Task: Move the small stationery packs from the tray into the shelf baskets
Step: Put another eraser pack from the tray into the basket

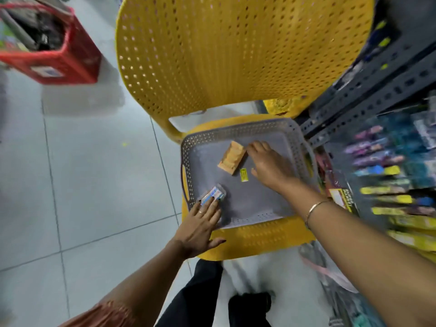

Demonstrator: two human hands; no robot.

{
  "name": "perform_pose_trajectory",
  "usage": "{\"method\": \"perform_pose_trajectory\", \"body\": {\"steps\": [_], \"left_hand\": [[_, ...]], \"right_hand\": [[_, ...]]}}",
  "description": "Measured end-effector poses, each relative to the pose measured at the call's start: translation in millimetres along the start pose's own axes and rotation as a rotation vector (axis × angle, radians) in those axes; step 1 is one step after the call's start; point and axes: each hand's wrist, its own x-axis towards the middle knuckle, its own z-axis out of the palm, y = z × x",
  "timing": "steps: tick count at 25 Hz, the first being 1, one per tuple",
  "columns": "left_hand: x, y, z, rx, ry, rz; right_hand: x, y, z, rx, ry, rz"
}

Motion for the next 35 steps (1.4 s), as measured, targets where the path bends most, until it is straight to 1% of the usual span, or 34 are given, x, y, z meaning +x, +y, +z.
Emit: {"method": "perform_pose_trajectory", "body": {"steps": [4,7,9,12,16,17,19,20,23,27,32,35], "left_hand": [[0.8,-1.3,9.0,0.019,0.066,0.027],[0.5,-1.2,10.3,0.004,0.092,0.019],[1.3,-2.2,11.1,0.004,0.098,0.015],[0.6,-1.1,13.1,0.014,0.106,0.013],[0.7,-1.3,12.0,0.032,0.119,0.009],[0.5,-0.9,11.5,0.039,0.120,0.011],[-0.2,-1.9,11.4,0.049,0.108,0.013],[-0.5,-2.8,10.2,0.060,0.098,0.019],[-0.9,-4.7,2.3,0.100,0.065,0.049],[15.3,-8.5,-35.1,0.098,0.088,0.124],[83.7,-1.7,-145.5,0.162,0.272,0.271],[123.9,24.3,-216.2,0.185,0.399,0.358]], "right_hand": [[37.1,-1.4,28.1,-0.166,-0.047,-0.136],[55.0,-3.4,42.6,-0.222,-0.092,-0.203],[59.9,-4.6,49.2,-0.250,-0.115,-0.188],[55.6,-1.5,56.3,-0.273,-0.072,-0.117],[44.3,5.7,58.7,-0.261,-0.012,-0.116],[41.5,7.2,56.9,-0.247,-0.020,-0.101],[35.5,6.0,46.0,-0.148,-0.086,-0.038],[31.6,5.7,37.1,-0.105,-0.102,-0.011],[19.1,8.9,5.8,-0.008,-0.062,0.073],[-9.8,13.1,-70.8,0.081,0.019,0.142],[-68.1,24.6,-195.0,0.134,0.182,0.297],[-117.0,30.3,-267.0,0.135,0.259,0.368]]}}
